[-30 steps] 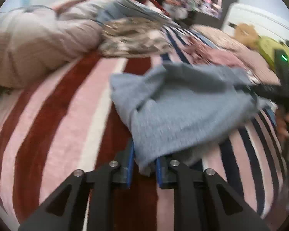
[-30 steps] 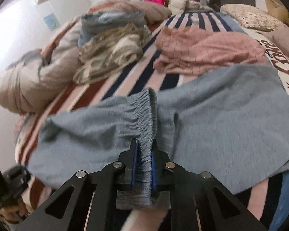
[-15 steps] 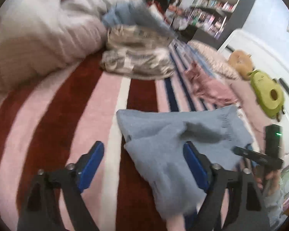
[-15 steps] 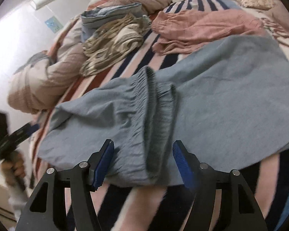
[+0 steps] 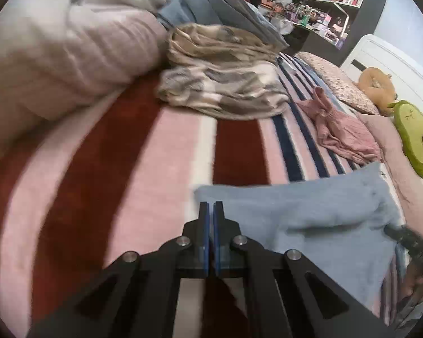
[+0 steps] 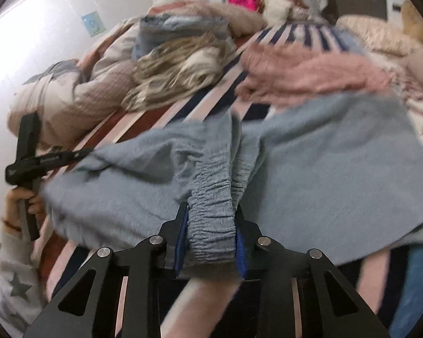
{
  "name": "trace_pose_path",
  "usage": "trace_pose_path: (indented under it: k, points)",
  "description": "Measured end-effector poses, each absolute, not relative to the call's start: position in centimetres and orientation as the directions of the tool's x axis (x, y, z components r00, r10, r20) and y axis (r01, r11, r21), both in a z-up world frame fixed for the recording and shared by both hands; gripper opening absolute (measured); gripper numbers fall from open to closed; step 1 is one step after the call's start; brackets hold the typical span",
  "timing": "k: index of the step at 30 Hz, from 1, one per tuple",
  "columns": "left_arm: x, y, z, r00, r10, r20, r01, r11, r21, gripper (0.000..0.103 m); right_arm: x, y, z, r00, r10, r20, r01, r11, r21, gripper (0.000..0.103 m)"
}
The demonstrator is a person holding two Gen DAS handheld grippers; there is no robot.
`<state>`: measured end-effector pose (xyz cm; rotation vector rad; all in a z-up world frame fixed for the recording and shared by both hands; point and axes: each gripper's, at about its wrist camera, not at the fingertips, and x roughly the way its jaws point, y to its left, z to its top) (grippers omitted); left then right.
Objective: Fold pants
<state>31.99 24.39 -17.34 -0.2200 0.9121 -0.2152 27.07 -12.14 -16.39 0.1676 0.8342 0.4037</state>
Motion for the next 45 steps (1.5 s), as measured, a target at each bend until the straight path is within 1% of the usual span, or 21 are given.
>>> trace_pose_path:
  k: [2,5,6,7,8,9,10,13,17,19,22,28,30,34,38,40,41,42,43,44,45]
  points:
    - [31.9,25.1,-17.5,0.570,-0.350,-0.743,0.106,0.928,-0.357,0.001,27.8,-12.7,-15.9,0.608,0.415,-0.677,-0.273,0.910,0.313,0.023]
    - [31.1,24.6,-16.8,0.580,-0.332,-0.744,0.138,0.940,-0.312,0.006,28.7,-12.5,-16.4,0.574,0.402,-0.713,-0.277,0.915,0.292,0.024]
    - [30.7,24.2,-16.6,0.574,-0.343,-0.743,0.157,0.937,-0.312,0.013,28.8,-12.1,-16.7,0.564,0.376,-0.736,-0.282,0.925,0.256,0.028]
    - [30.2,23.8,-16.3,0.570,-0.369,-0.734,0.186,0.928,-0.322,0.031,28.6,-11.8,-16.9,0.567,0.347,-0.747,-0.270,0.935,0.229,0.030]
    - [29.7,23.5,-16.1,0.572,-0.379,-0.727,0.202,0.924,-0.323,0.045,28.4,-11.9,-16.8,0.574,0.333,-0.748,-0.250,0.941,0.228,0.031]
    - [29.3,23.2,-15.7,0.580,-0.383,-0.719,0.217,0.923,-0.317,0.054,28.0,-12.1,-16.6,0.582,0.334,-0.741,-0.236,0.942,0.239,0.031]
    - [28.7,22.8,-15.2,0.586,-0.391,-0.709,0.239,0.920,-0.310,0.054,27.5,-12.2,-16.2,0.595,0.327,-0.734,-0.218,0.945,0.245,0.031]
    - [26.9,22.0,-14.1,0.566,-0.473,-0.675,0.337,0.880,-0.334,0.054,25.2,-12.7,-14.4,0.657,0.331,-0.678,-0.206,0.943,0.261,0.041]
    - [26.0,22.0,-14.4,0.555,-0.493,-0.670,0.347,0.870,-0.352,0.054,22.8,-11.7,-12.9,0.644,0.435,-0.629,-0.262,0.898,0.353,0.045]
    - [26.1,22.1,-15.1,0.548,-0.477,-0.687,0.333,0.878,-0.344,0.054,22.0,-10.0,-13.2,0.589,0.533,-0.607,-0.318,0.844,0.432,0.051]
    - [26.6,22.6,-15.9,0.542,-0.482,-0.689,0.301,0.876,-0.376,0.054,22.0,-6.2,-15.0,0.461,0.694,-0.553,-0.387,0.718,0.578,0.051]
    - [28.1,24.0,-17.4,0.540,-0.500,-0.677,0.231,0.862,-0.452,0.054,22.4,2.2,-18.2,0.336,0.788,-0.515,-0.421,0.615,0.666,0.053]
    - [28.2,24.4,-17.5,0.540,-0.500,-0.678,0.226,0.861,-0.455,0.054,22.3,4.1,-18.5,0.367,0.775,-0.514,-0.425,0.632,0.648,0.060]
    - [28.0,25.0,-17.6,0.543,-0.508,-0.669,0.231,0.856,-0.462,0.054,22.4,6.3,-17.9,0.484,0.692,-0.536,-0.440,0.722,0.535,0.060]
    - [28.4,25.6,-18.2,0.528,-0.532,-0.662,0.229,0.840,-0.492,0.054,23.6,7.3,-18.1,0.483,0.693,-0.536,-0.430,0.721,0.544,0.060]
    - [28.7,25.9,-18.5,0.513,-0.555,-0.655,0.234,0.825,-0.515,0.054,24.1,7.2,-18.2,0.508,0.667,-0.545,-0.408,0.744,0.529,0.059]
    - [28.7,25.9,-18.6,0.510,-0.561,-0.652,0.235,0.820,-0.522,0.054,24.4,7.2,-18.3,0.519,0.654,-0.550,-0.386,0.754,0.532,0.052]
    - [28.8,26.0,-18.7,0.506,-0.567,-0.650,0.236,0.816,-0.528,0.054,24.4,6.9,-18.4,0.529,0.645,-0.552,-0.368,0.760,0.536,0.039]
    - [28.8,26.0,-18.7,0.503,-0.572,-0.648,0.239,0.812,-0.532,0.053,24.4,6.8,-18.4,0.534,0.644,-0.547,-0.365,0.760,0.538,0.034]
    - [28.9,26.1,-18.8,0.498,-0.580,-0.645,0.241,0.807,-0.540,0.052,24.5,6.9,-18.3,0.536,0.645,-0.545,-0.369,0.760,0.536,0.023]
    - [29.1,26.1,-19.0,0.493,-0.585,-0.644,0.240,0.803,-0.546,0.049,24.4,7.1,-18.2,0.537,0.644,-0.545,-0.379,0.761,0.526,0.016]
